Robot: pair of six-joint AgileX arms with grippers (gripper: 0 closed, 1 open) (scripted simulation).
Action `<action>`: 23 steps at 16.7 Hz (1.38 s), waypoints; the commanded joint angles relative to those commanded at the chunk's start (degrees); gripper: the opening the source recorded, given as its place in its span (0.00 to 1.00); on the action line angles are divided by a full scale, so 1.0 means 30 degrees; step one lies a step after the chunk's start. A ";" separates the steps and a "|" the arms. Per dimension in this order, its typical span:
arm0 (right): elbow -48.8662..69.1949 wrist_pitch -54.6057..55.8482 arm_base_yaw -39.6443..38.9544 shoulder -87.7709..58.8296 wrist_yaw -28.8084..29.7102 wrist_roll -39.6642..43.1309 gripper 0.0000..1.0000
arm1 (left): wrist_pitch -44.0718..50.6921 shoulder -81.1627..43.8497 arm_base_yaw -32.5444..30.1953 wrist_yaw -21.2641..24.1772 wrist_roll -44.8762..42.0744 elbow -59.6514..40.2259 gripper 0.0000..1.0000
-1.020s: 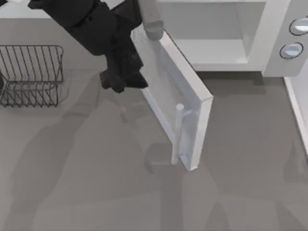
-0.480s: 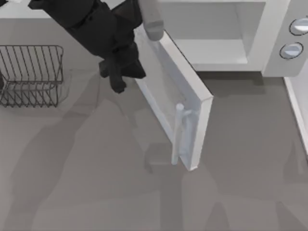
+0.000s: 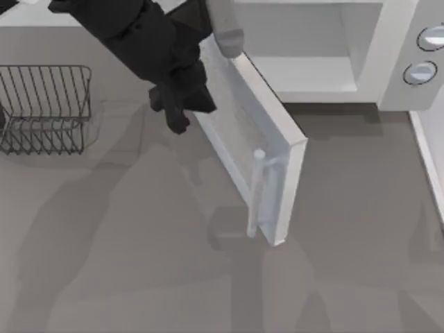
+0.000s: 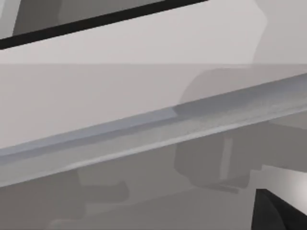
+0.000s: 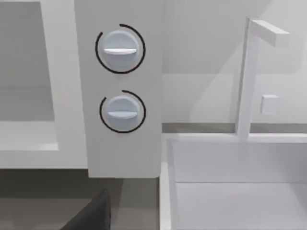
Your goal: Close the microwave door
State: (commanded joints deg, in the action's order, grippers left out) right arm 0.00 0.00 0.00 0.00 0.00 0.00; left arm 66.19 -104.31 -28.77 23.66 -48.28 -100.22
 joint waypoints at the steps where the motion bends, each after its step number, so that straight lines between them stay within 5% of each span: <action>1: 0.0000 0.0000 0.0000 0.0000 0.0000 0.0000 1.00 | -0.0032 -0.0068 -0.0110 -0.0037 0.0108 -0.0089 0.00; 23: 0.0000 0.0000 0.0000 0.0000 0.0000 0.0000 1.00 | -0.0388 -0.1656 -0.2129 -0.0772 0.2270 -0.2139 0.00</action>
State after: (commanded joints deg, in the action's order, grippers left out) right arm 0.00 0.00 0.00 0.00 0.00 0.00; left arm 65.03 -109.28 -35.16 21.34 -41.47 -106.64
